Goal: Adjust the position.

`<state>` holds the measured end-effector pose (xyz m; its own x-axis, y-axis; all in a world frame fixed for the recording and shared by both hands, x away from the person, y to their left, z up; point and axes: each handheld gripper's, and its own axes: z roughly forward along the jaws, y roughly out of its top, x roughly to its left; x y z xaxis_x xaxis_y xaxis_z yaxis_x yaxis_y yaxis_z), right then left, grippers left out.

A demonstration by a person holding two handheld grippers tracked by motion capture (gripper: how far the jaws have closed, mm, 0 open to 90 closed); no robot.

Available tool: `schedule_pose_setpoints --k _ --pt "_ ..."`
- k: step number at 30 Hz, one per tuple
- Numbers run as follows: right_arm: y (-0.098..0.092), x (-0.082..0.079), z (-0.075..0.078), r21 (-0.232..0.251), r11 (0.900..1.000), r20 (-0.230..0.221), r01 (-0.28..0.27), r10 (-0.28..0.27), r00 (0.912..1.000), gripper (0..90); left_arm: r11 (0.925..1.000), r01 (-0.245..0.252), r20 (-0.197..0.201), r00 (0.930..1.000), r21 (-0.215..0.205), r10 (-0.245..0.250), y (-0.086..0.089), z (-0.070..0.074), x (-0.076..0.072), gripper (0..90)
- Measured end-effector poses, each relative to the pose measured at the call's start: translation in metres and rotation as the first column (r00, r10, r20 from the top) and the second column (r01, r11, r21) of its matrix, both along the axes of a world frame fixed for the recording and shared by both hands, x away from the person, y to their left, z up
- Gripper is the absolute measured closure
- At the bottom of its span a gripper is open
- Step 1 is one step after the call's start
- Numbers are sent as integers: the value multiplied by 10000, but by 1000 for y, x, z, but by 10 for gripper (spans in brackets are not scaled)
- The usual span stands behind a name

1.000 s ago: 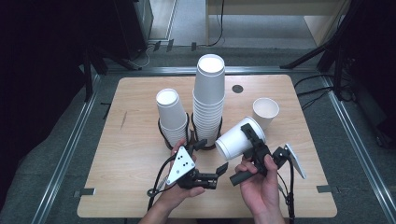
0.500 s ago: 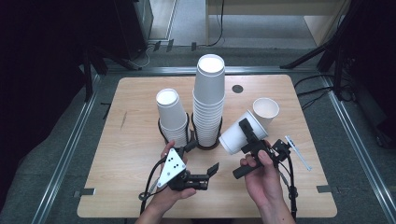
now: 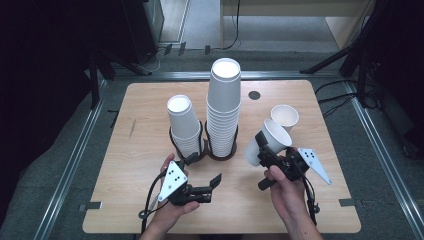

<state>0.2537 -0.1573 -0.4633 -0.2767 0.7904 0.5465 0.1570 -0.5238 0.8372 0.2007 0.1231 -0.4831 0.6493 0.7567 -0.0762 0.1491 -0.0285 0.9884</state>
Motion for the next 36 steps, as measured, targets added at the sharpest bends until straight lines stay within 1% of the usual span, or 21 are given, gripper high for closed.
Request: schedule_pose_setpoints --k 2,4,5,6,9,10,11,13,16,19,22,23,25,26,28,31,32,33,36 --pt "0 -1 -2 -340 9994 155 -29 34 9999 121 9999 -102 -33 9999 44 102 3 -1 0 69" --pt "1 -2 -4 -817 9966 471 51 -13 9989 121 9998 -222 -80 9997 19 222 7 -2 -1 68" --pt "1 -3 -5 -1140 9934 658 88 -13 9978 121 9996 -280 -105 9996 18 281 8 -2 -1 69" --pt "1 -3 -6 -1345 9909 768 88 15 9970 121 9994 -334 -126 9994 -11 334 10 -2 -1 69" --pt "0 -4 -6 -1914 9813 1172 207 18 9931 121 9986 -522 -229 9984 5 522 16 -4 -1 69" --pt "-1 -4 -7 -2043 9786 1251 262 -5 9921 121 9985 -551 -295 9980 -22 550 18 -5 -2 69" --pt "-1 -4 -7 -2170 9757 1347 315 -20 9909 121 9982 -597 -312 9977 39 598 19 -6 -3 69" --pt "-3 -3 -9 -2422 9692 1467 445 -88 9891 121 9970 -753 -373 9964 158 759 24 -9 -5 69" --pt "-7 -1 -12 -2778 9583 1586 667 -227 9871 121 9949 -985 -479 9939 219 995 33 -14 -8 69" --pt "-10 2 -18 -3195 9431 1694 919 -386 9848 120 9913 -1290 -579 9898 248 1303 44 -19 -11 69" --pt "-14 6 -26 -3476 9315 1661 1074 -515 9848 120 9860 -1638 -681 9838 322 1656 57 -24 -13 69" --pt "-15 7 -28 -3638 9246 1666 1128 -545 9845 120 9843 -1732 -701 9820 340 1752 60 -26 -13 69" --pt "-17 9 -33 -3846 9152 1692 1201 -580 9839 120 9800 -1957 -824 9767 369 1982 69 -30 -13 69" --pt "-18 10 -35 -3927 9116 1682 1218 -590 9840 120 9764 -2125 -902 9724 386 2152 75 -33 -12 69" --pt "-21 12 -39 -3965 9098 1568 1225 -644 9855 119 9702 -2402 -1028 9648 313 2422 83 -36 -12 69" --pt "-24 14 -43 -4045 9056 1547 1274 -696 9855 119 9586 -2832 -1180 9513 294 2846 96 -41 -9 69" --pt "-25 15 -44 -4039 9060 1549 1268 -688 9855 119 9544 -2966 -1245 9462 342 2985 100 -43 -9 69" --pt "-26 15 -44 -4071 9044 1564 1282 -693 9853 119 9483 -3149 -1287 9395 399 3174 106 -45 -8 69" --pt "-30 14 -46 -4224 8965 1657 1334 -684 9838 120 9348 -3531 -1385 9247 368 3547 118 -48 -5 69"
